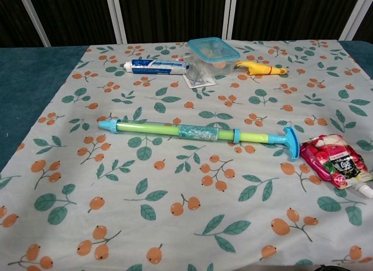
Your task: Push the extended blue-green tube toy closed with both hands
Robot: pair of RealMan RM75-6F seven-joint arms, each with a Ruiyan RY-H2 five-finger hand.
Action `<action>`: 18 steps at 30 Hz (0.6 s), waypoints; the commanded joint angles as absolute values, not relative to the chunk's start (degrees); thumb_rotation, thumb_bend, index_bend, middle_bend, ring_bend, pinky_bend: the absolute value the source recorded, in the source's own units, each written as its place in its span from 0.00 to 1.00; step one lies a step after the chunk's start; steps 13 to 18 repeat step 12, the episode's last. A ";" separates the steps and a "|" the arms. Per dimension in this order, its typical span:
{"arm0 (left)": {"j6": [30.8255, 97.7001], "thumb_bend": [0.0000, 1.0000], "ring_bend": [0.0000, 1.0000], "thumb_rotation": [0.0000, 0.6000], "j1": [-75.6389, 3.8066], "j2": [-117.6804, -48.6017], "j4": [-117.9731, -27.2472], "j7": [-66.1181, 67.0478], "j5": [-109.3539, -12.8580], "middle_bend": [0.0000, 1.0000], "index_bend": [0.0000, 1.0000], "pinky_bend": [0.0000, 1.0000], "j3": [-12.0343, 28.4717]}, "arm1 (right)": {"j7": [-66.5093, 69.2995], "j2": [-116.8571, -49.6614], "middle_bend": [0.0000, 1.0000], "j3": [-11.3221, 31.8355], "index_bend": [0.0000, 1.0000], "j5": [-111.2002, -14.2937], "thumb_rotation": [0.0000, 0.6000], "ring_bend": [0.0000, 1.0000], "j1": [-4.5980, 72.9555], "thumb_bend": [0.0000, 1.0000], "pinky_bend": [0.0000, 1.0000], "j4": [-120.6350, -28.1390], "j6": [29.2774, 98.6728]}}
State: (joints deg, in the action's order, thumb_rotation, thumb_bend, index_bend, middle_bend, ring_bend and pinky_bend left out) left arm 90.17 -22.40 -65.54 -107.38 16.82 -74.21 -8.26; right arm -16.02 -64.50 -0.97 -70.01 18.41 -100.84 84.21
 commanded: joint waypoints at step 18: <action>98.96 0.09 0.01 1.00 -10.08 -67.39 -91.38 3.66 -82.11 0.00 0.00 0.08 -9.10 | -2.40 -61.90 0.00 -5.06 0.00 -80.59 1.00 0.00 7.78 0.06 0.14 -91.42 91.63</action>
